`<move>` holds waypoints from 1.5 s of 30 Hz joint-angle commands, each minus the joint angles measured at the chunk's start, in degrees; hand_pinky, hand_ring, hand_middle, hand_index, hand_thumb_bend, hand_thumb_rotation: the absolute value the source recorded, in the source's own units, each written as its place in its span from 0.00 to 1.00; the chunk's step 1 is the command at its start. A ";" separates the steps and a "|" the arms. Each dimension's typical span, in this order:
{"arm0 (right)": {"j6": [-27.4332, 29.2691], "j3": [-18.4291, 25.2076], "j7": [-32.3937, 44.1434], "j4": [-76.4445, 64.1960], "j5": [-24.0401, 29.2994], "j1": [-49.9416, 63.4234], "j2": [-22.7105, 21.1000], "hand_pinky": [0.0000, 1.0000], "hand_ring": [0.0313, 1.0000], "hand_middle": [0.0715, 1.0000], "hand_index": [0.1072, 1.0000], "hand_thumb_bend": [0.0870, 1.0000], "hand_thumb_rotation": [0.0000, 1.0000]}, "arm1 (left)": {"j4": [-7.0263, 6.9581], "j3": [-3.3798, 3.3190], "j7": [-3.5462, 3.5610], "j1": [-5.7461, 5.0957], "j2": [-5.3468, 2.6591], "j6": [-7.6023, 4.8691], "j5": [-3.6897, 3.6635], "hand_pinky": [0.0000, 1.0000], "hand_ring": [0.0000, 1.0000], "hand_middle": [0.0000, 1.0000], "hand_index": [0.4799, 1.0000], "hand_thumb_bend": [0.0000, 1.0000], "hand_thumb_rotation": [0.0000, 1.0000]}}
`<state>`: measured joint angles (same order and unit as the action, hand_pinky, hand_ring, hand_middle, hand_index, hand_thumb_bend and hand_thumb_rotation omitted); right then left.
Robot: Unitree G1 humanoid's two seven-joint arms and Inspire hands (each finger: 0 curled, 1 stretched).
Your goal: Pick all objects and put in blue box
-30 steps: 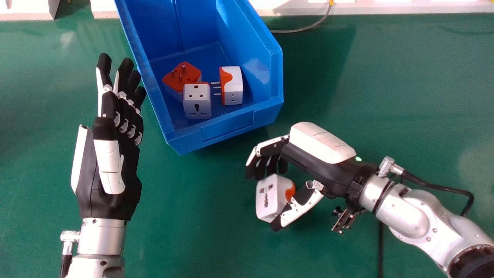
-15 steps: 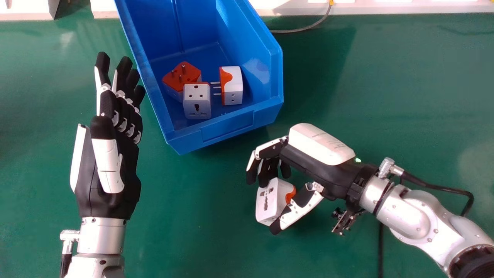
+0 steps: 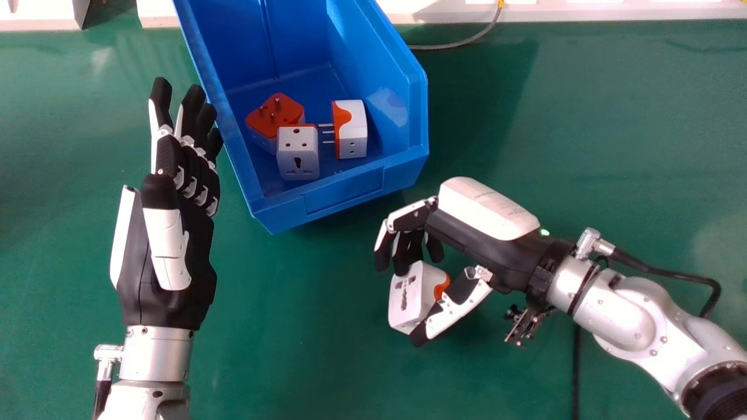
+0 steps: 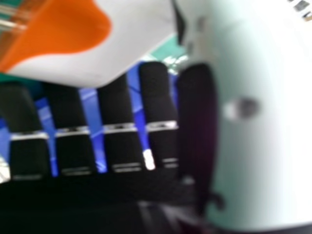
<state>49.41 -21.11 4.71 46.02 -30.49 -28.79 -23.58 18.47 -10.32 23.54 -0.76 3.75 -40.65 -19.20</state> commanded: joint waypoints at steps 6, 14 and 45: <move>-0.92 3.04 3.15 -4.94 3.82 -2.82 -1.70 0.34 0.37 0.42 0.45 0.48 0.00 | -0.52 0.04 0.14 0.48 -0.12 -0.75 0.01 1.00 1.00 1.00 1.00 0.89 1.00; -1.06 5.11 6.43 -7.49 6.62 -4.77 -2.09 0.35 0.38 0.42 0.45 0.48 0.00 | -0.39 -0.13 -0.18 0.41 0.05 -0.84 0.48 1.00 1.00 1.00 1.00 0.89 1.00; -4.93 6.47 11.91 -0.01 9.50 -27.87 1.31 0.32 0.34 0.40 0.46 0.48 0.00 | 2.27 -0.15 -0.60 1.90 0.03 -1.65 1.30 1.00 1.00 1.00 1.00 0.87 1.00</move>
<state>44.15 -15.11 17.54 45.74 -20.98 -53.29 -22.63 20.44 -10.49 23.01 0.71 3.75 -41.67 -18.53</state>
